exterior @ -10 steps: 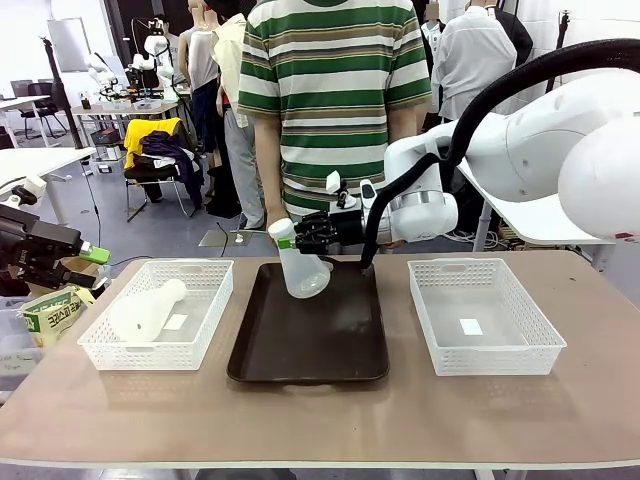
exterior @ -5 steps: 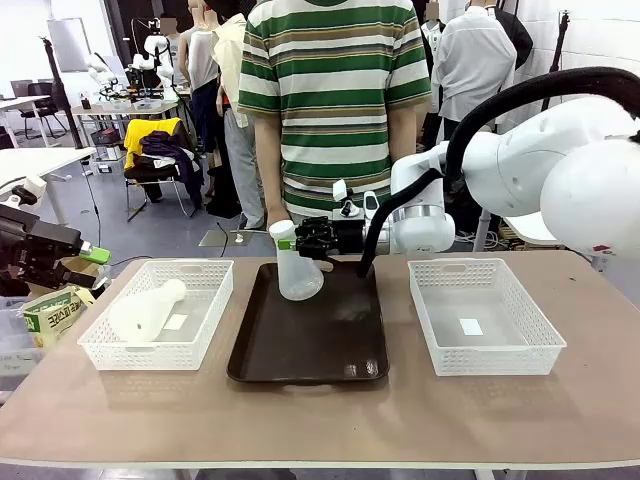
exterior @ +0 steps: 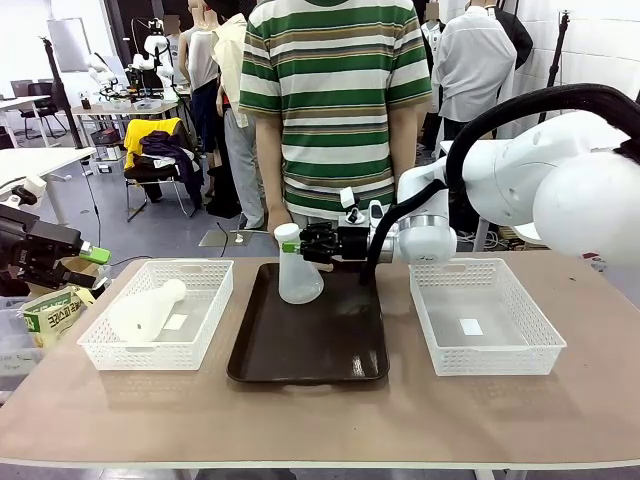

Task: Prepare the laboratory tools.
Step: Place the picked Big flask upright in the Handle tray as instructed by the person.

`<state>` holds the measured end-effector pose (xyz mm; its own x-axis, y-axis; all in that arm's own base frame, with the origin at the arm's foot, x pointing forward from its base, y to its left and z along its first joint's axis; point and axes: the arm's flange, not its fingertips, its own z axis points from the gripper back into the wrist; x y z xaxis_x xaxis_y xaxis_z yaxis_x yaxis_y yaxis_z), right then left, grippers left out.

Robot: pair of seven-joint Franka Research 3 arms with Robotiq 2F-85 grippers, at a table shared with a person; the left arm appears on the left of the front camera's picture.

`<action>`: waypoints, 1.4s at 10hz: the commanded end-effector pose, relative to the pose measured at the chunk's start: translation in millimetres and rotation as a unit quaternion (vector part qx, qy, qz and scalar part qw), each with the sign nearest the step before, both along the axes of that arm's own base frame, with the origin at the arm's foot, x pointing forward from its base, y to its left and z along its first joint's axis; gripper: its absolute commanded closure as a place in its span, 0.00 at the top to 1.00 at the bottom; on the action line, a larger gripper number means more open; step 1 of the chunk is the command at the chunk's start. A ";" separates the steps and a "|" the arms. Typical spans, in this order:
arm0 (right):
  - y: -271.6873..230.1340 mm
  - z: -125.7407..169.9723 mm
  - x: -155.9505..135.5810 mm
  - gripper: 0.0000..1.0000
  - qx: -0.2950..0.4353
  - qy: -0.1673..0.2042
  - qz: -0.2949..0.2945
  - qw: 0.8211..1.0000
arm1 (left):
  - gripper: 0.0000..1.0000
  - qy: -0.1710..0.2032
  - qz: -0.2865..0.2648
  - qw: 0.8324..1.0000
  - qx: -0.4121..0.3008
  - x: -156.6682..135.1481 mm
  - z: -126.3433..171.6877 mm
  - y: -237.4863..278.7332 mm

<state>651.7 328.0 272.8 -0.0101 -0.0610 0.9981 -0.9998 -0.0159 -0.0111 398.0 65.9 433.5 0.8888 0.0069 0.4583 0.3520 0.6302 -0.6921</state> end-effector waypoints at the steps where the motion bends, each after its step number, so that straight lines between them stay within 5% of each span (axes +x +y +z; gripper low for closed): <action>1: 2.7 -4.5 5.5 0.49 0.004 0.018 -0.005 1.000 | 1.00 -0.007 -0.001 1.000 -0.009 0.5 -0.5 0.7; 4: 0.7 -3.9 5.1 1.00 -0.014 0.022 -0.009 1.000 | 1.00 -0.007 -0.001 1.000 -0.009 0.5 -0.5 0.7; 11: -16.9 25.1 -6.7 1.00 -0.096 0.010 -0.019 0.995 | 1.00 -0.007 -0.001 1.000 -0.009 0.5 -0.5 0.7; 12: -12.5 17.2 5.0 1.00 -0.038 0.004 -0.018 0.999 | 1.00 -0.007 -0.001 1.000 -0.009 0.5 -0.5 0.7; 14: -12.5 17.2 5.0 1.00 -0.038 0.004 -0.018 0.999 | 1.00 -0.007 -0.001 1.000 -0.009 0.5 -0.5 0.7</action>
